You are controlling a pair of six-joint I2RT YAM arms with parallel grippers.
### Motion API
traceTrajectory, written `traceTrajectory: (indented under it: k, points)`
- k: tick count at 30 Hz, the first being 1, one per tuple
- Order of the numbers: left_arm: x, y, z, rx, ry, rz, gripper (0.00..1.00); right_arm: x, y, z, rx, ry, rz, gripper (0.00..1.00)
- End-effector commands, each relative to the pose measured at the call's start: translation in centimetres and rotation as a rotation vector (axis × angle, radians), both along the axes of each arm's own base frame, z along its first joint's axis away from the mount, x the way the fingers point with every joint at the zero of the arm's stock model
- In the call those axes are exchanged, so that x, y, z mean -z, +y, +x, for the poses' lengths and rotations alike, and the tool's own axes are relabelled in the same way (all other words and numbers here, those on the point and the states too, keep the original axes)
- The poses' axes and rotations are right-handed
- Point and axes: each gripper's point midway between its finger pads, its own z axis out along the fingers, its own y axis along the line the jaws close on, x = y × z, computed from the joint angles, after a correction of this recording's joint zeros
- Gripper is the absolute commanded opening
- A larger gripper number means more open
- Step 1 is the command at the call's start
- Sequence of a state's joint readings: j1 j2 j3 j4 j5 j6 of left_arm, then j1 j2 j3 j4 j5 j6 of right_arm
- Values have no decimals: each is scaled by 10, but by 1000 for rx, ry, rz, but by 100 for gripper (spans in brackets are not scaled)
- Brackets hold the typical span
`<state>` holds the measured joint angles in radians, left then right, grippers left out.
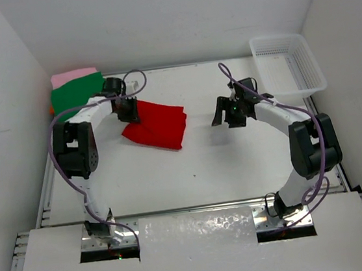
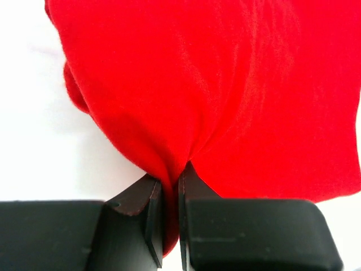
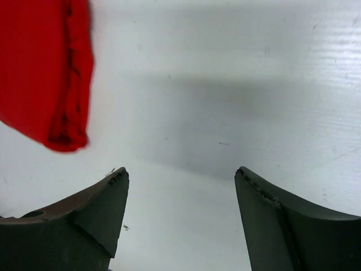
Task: Fold and stack the t-shirts
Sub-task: Put the neatly folded tshirt into the corner of the board with the left arm
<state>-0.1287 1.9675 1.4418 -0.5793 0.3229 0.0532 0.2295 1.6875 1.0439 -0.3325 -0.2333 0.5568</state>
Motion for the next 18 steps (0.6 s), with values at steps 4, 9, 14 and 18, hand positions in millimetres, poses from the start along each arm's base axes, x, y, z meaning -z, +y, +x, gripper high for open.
traceTrajectory:
  k: [4, 9, 14, 18]
  points:
    - [-64, 79, 44, -16, -184, 341, 0, -25, -6, 11, -18, -66, -45, 73]
    - [-92, 100, 91, -65, -271, 452, 0, -22, -6, 10, -15, -57, -48, 73]
    - [-147, 100, 133, -90, -394, 452, 0, -21, -8, 7, -19, -39, -62, 73]
    - [-176, 109, 153, -75, -458, 436, 0, -24, -14, 2, -17, -34, -91, 73]
